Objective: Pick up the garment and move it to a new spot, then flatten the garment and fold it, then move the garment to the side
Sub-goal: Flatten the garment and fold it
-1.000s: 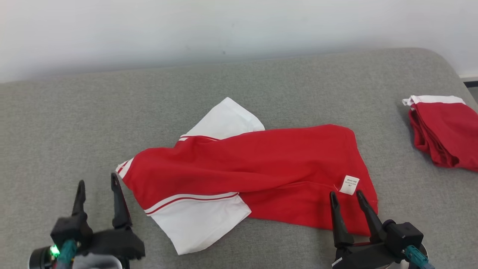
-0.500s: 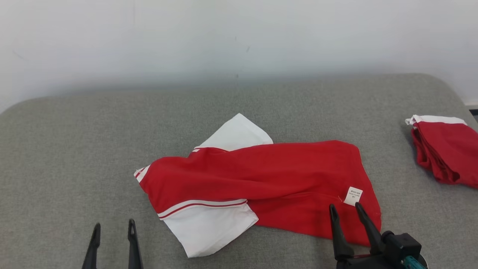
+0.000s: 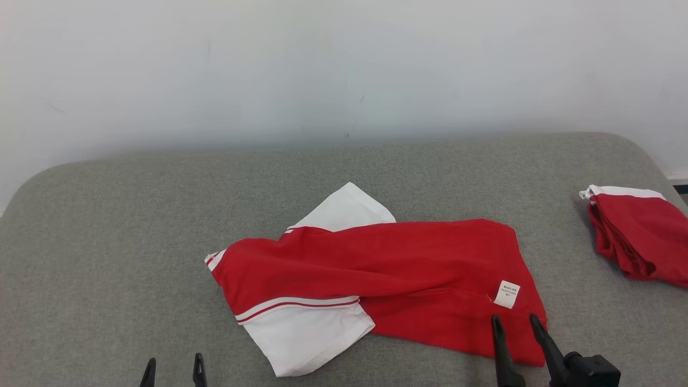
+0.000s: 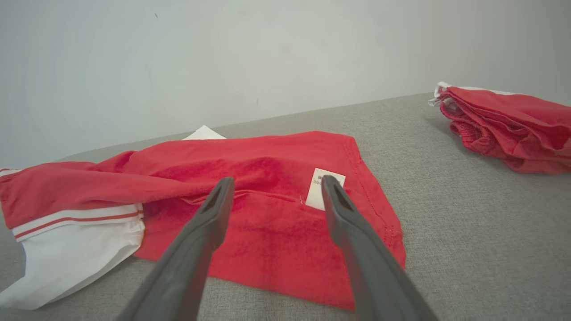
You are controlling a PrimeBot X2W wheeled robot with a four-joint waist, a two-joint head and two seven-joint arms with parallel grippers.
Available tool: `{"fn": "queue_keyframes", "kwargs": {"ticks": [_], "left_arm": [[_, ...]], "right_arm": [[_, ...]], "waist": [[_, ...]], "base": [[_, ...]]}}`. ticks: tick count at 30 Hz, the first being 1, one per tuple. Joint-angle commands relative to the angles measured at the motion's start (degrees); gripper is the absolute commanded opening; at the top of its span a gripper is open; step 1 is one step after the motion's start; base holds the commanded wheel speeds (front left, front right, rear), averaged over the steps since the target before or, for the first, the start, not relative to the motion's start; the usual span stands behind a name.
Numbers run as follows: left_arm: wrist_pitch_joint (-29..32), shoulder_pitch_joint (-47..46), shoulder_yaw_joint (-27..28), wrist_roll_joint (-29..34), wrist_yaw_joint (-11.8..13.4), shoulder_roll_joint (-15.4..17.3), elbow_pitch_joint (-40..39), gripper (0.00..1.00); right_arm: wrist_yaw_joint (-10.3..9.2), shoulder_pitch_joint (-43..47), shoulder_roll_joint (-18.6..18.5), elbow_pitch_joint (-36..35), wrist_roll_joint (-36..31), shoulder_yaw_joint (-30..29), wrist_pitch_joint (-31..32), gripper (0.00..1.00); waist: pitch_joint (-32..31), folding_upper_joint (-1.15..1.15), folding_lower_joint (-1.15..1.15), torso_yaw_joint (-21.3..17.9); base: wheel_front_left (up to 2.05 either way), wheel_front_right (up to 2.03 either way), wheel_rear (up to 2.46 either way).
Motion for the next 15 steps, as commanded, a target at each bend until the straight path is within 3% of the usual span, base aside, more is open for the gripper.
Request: {"fn": "queue_keyframes", "kwargs": {"ticks": [1,15], "left_arm": [[-0.2,0.8,0.2,-0.2,-0.1,-0.2,0.3,1.0],[-0.2,-0.7,-0.1,-2.1,-1.1,-0.3,2.4,1.0]], "right_arm": [[-0.14,0.6,0.1,-0.2,-0.3,-0.2,0.1,1.0],[-0.15,0.6,0.1,-1.6,-0.3,-0.5,1.1,1.0]], "waist": [[-0.1,0.0,0.01,0.0],[0.3,0.0,0.01,-0.7]], "base": [[0.0,0.0,0.0],[0.0,0.0,0.0]]}}
